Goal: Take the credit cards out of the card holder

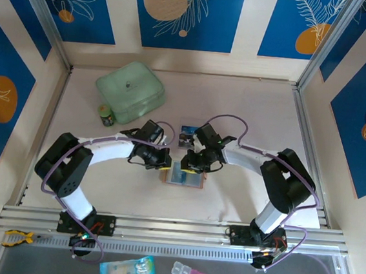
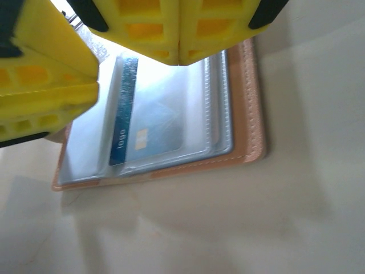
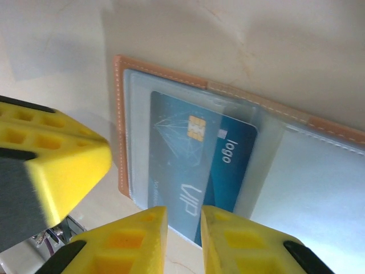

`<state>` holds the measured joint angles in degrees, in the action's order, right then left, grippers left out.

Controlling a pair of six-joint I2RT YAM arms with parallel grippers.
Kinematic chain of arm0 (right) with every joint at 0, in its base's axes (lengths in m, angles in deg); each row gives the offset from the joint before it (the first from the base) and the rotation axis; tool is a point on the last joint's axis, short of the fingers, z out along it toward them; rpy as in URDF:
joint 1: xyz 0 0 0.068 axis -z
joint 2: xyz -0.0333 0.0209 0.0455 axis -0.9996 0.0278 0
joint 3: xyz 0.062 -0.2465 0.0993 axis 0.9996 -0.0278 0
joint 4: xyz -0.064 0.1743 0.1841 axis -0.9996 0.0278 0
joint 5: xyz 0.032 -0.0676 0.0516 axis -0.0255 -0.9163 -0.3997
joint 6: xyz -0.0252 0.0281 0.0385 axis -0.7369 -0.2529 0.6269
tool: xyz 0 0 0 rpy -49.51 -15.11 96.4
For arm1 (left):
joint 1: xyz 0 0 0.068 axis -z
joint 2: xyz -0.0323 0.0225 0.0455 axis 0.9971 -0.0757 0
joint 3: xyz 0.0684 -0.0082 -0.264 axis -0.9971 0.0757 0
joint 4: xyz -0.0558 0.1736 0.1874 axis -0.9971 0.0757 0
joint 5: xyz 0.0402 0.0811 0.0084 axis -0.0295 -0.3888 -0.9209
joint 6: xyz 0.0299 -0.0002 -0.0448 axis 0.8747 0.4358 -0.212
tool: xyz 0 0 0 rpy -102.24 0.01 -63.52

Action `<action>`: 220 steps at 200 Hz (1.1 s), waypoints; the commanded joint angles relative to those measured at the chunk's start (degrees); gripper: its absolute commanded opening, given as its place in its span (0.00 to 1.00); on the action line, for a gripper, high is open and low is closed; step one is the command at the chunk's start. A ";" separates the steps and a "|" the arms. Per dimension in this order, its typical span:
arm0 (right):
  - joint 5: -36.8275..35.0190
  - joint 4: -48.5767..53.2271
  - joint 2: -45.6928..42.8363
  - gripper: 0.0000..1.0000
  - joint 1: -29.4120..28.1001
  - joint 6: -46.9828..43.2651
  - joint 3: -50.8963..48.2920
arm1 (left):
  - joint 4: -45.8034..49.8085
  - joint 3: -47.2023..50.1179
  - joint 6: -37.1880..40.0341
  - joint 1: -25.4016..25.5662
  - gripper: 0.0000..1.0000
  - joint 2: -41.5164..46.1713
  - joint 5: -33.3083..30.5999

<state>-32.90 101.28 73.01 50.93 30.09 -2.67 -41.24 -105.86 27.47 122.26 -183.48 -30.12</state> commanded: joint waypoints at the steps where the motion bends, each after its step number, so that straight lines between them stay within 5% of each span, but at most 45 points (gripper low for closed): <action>1: 2.12 -1.13 -1.59 0.23 0.71 1.43 -1.84 | 0.51 -1.75 0.68 1.48 0.06 -0.82 1.70; 220: 3.80 -4.00 3.69 0.26 1.35 2.58 -3.01 | 1.12 1.01 1.48 1.98 0.01 -4.05 0.53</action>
<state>-30.71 97.55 75.65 52.05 32.21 -5.22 -41.63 -105.62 27.51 124.01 -187.04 -29.01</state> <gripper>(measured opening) 0.255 0.063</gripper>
